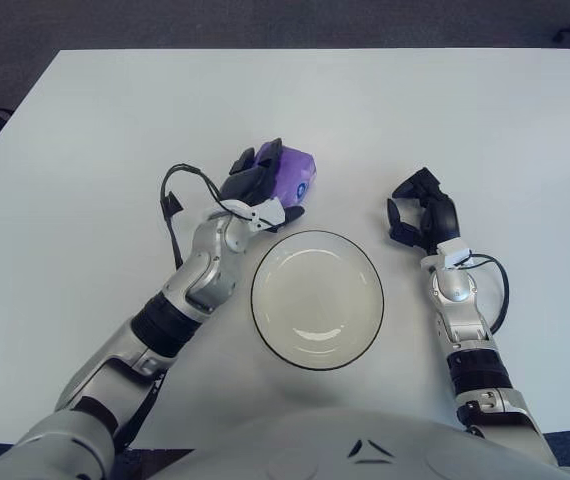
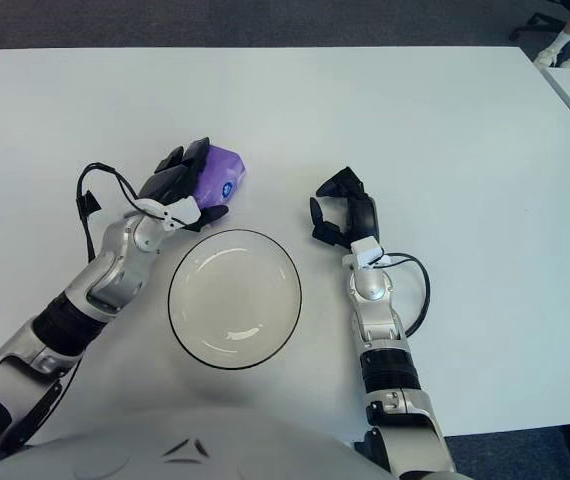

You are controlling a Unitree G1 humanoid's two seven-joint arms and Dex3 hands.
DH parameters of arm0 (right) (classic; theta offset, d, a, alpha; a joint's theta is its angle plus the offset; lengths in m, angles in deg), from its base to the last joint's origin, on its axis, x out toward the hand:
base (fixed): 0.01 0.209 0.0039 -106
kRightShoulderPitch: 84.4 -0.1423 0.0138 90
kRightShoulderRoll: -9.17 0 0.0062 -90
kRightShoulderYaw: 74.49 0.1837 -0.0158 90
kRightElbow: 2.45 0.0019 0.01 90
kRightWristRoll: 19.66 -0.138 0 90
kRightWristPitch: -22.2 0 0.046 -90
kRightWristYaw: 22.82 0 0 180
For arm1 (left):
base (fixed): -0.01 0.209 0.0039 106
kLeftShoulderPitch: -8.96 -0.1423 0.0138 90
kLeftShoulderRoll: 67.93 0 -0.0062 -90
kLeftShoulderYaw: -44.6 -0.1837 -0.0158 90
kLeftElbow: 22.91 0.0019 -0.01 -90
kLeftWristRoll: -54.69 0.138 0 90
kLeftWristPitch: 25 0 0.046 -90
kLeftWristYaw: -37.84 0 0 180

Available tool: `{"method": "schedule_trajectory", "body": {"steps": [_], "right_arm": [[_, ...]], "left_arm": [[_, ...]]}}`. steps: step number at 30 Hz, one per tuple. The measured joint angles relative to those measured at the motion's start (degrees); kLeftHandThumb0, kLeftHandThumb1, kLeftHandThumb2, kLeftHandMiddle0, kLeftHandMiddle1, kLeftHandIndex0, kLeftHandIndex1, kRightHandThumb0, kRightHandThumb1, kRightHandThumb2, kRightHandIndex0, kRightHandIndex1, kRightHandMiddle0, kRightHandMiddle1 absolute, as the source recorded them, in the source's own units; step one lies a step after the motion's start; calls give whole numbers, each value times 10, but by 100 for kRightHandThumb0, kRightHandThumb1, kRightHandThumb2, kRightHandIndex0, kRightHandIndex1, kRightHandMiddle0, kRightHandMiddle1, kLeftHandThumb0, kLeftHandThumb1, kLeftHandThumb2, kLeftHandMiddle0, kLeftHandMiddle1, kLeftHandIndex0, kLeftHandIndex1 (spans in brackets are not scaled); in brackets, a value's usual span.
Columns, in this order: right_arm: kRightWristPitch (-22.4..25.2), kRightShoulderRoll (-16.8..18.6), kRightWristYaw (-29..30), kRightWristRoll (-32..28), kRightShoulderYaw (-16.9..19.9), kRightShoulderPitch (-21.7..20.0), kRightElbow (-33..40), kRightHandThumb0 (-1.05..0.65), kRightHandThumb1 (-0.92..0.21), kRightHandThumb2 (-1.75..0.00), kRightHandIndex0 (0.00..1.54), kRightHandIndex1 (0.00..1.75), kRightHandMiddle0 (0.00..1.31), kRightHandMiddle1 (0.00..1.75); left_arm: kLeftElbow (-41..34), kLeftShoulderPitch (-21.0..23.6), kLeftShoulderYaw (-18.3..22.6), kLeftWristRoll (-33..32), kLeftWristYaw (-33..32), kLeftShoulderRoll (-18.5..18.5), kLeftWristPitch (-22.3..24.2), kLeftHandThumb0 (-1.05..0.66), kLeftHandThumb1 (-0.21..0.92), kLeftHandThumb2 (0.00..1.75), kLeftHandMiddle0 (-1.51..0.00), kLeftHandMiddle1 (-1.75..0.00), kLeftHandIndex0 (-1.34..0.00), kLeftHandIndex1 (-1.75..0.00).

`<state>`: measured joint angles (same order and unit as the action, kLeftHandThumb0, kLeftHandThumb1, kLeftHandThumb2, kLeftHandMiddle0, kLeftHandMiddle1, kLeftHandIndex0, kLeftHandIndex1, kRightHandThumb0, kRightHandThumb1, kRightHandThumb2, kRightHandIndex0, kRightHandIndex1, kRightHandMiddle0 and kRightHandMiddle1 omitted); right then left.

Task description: Put the tissue paper into the plate.

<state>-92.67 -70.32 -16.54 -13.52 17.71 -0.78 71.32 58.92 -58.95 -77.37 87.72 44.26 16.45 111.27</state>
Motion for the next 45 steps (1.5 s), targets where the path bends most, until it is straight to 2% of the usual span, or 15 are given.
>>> {"method": "schedule_trajectory", "body": {"steps": [1, 2, 3, 6, 7, 9, 10, 12, 14, 17, 20, 24, 34, 41, 45], "right_arm": [[-2, 0, 0, -2, 1, 0, 0, -42, -53, -105, 63, 165, 44, 175], [-5, 1, -2, -4, 1, 0, 0, -42, -53, -105, 62, 165, 44, 175], [-8, 1, -3, -6, 2, 0, -1, -42, -53, -106, 62, 166, 45, 175], [-14, 2, -4, -11, 3, -1, -3, -42, -51, -108, 61, 168, 46, 175], [-16, 2, -5, -12, 4, -2, -5, -42, -51, -108, 61, 169, 46, 175], [-19, 2, -7, -13, 4, -3, -7, -22, -41, -117, 62, 162, 46, 175], [-22, 2, -8, -14, 4, -3, -8, -14, -38, -121, 62, 161, 46, 175], [-26, 3, -10, -15, 4, -3, -8, -8, -36, -123, 61, 160, 46, 175], [-28, 4, -10, -18, 5, -4, -9, -4, -35, -124, 60, 160, 46, 175], [-30, 5, -12, -27, 7, -4, -10, -2, -36, -124, 58, 161, 44, 175], [-34, 5, -17, -32, 8, -4, -11, -1, -37, -121, 56, 161, 43, 175], [-39, 6, -21, -35, 10, -4, -11, -1, -39, -120, 57, 160, 41, 175], [-39, 8, -25, -38, 14, -2, -8, -1, -38, -120, 59, 157, 41, 175], [-47, 8, -33, -49, 16, -1, -7, -1, -37, -121, 62, 156, 40, 175], [-53, 9, -38, -54, 18, 0, -7, -1, -36, -122, 63, 157, 40, 175]], "left_arm": [[1, 0, -1, 4, 1, -3, -7, -61, 25, 105, 0, -98, 0, -67], [3, -1, -2, 9, 1, -7, -18, -58, 24, 108, 0, -105, 0, -75], [5, -2, -3, 13, 1, -11, -28, -53, 19, 114, 0, -121, 0, -99], [9, -4, -2, 24, 1, -21, -58, -39, 12, 127, -5, -152, 0, -144], [11, -5, -1, 30, 1, -24, -70, -37, 11, 129, -6, -157, 0, -150], [13, -5, 1, 39, 0, -30, -88, -30, 10, 133, -13, -167, -2, -164], [14, -5, 3, 42, 0, -31, -96, -4, 21, 129, -28, -170, -8, -168], [14, -6, 7, 48, -1, -32, -107, 20, 28, 127, -42, -172, -15, -171], [14, -7, 11, 55, -2, -32, -117, 32, 31, 128, -49, -173, -19, -173], [14, -9, 15, 62, -2, -32, -128, 10, 25, 136, -62, -174, -38, -169], [14, -10, 18, 73, -2, -32, -133, 3, 21, 140, -68, -175, -49, -163], [15, -11, 18, 93, -1, -32, -140, 0, 17, 143, -72, -175, -57, -157], [18, -15, 23, 125, 1, -33, -156, -1, 15, 145, -75, -175, -62, -153], [19, -19, 32, 129, 2, -32, -167, -1, 14, 146, -75, -175, -61, -155], [21, -20, 38, 129, 2, -32, -173, 0, 10, 152, -77, -175, -63, -158]]}}
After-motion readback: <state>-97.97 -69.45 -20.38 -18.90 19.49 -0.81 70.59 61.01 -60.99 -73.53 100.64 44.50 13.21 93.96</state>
